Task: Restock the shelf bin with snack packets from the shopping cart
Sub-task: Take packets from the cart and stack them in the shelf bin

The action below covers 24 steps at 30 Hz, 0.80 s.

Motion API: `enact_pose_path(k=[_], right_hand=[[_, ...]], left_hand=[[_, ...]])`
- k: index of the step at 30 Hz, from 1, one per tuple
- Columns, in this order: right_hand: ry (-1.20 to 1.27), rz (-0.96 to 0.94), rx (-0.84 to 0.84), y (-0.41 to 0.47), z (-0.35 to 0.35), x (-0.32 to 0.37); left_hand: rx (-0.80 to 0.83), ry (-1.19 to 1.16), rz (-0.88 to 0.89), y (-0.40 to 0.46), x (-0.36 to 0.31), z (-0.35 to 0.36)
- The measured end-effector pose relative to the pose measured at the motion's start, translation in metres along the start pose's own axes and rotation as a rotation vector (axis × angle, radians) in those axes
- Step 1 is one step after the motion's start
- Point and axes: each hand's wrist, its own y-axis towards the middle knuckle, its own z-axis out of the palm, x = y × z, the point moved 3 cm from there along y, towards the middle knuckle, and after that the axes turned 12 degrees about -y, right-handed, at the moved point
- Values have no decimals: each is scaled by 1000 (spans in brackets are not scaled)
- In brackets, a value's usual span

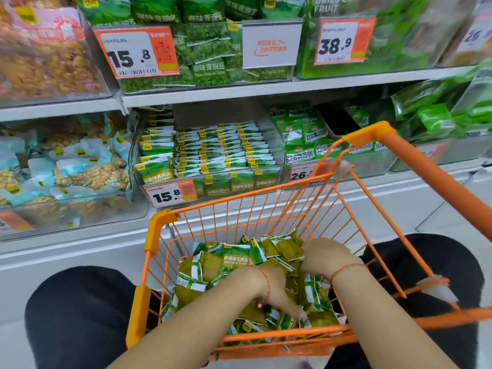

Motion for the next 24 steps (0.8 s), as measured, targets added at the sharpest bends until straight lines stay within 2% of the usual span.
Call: enact_pose_path(k=[5,10,16,20,24], right_hand=[[58,-24,13,3,7,2],[-33,-54,14,3,15,14],[-14,-67,79,3,15,14],[55,-87,84,-2,11,15],[143,-104,51,-4,5,16]], left_hand=[[7,-4,3,1,-2,12],[-13,-157,28,1,9,5],[-69,-348,19,-6,30,-17],[-203,-465,58,-23,41,-42],[-315,-725,150,-42,56,-64]])
